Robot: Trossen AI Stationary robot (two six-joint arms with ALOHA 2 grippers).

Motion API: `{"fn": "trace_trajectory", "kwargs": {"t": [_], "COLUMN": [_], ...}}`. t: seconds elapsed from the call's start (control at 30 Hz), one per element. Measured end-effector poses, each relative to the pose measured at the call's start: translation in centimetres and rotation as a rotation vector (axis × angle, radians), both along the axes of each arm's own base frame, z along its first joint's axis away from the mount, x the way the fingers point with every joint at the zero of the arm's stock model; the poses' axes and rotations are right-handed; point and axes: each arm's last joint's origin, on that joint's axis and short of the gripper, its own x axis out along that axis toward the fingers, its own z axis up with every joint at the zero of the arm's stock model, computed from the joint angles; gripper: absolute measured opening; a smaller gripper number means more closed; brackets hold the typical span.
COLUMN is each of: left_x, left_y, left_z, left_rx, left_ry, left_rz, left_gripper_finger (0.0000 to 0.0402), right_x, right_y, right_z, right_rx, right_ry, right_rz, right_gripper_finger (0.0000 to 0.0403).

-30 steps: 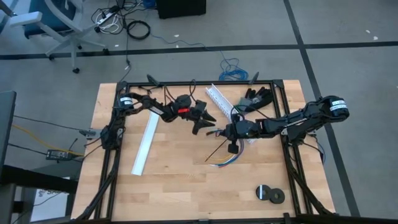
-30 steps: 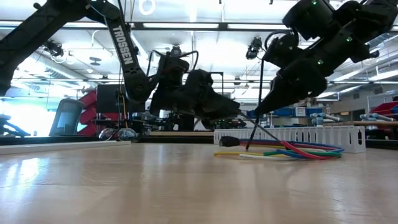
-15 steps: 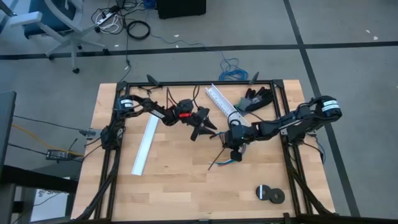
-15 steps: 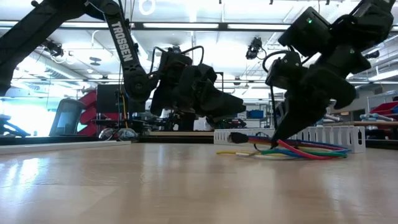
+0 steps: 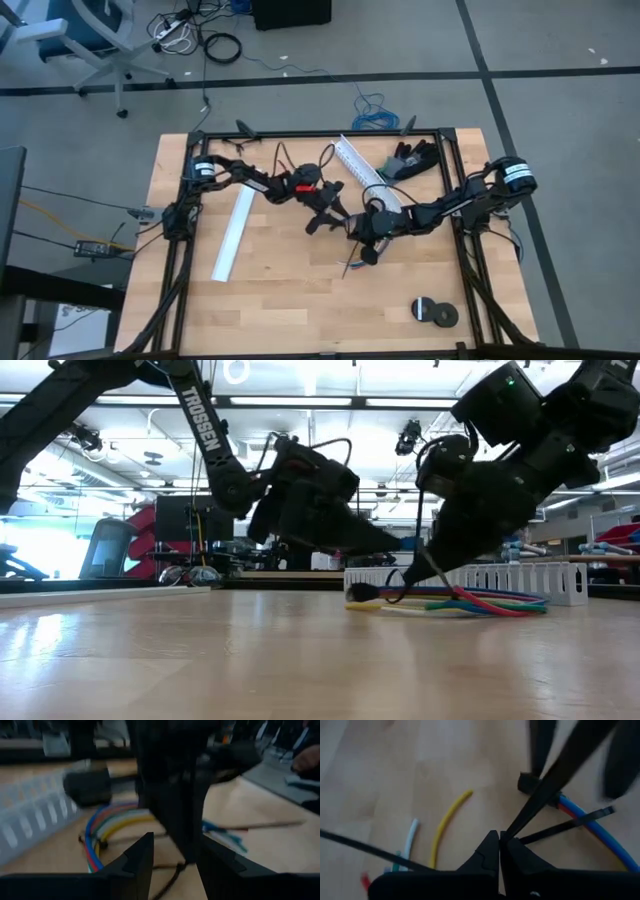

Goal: Ziptie cables
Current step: Wrap the cable wires with black zip tie

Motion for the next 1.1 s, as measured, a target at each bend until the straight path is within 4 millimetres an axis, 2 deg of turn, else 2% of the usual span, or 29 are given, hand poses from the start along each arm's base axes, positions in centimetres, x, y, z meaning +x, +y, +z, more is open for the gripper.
{"fn": "trace_trajectory", "kwargs": {"t": [0.2,0.43,0.67,0.77,0.9,1.1], "left_x": [0.5,0.8,0.8,0.8,0.8,0.8], "left_y": [0.2,0.4,0.5,0.5,0.5,0.4], "left_z": [-0.2,-0.1,-0.3,-0.2,-0.2,-0.2], "left_rx": [0.058,0.118,0.134,0.135,0.135,0.134], "left_ry": [0.068,0.068,0.095,0.091,0.090,0.090], "left_rz": [-0.017,-0.001,0.030,0.030,0.030,0.028], "left_gripper_finger": [0.0149,0.0149,0.0149,0.0149,0.0149,0.0149], "right_x": [0.1,-0.1,-1.7,-2.3,-3.0,-4.5], "right_y": [0.0,0.8,2.4,3.4,4.0,3.6], "right_z": [0.1,0.0,-0.9,-0.7,0.2,2.1], "right_rx": [0.041,0.104,0.354,0.393,0.360,0.268], "right_ry": [-0.018,-0.003,0.231,0.281,0.247,0.231], "right_rz": [-0.058,-0.042,-0.023,-0.045,-0.051,-0.134], "right_gripper_finger": [0.0027,0.0093,0.0145,0.0152,0.0151,0.0144]}}
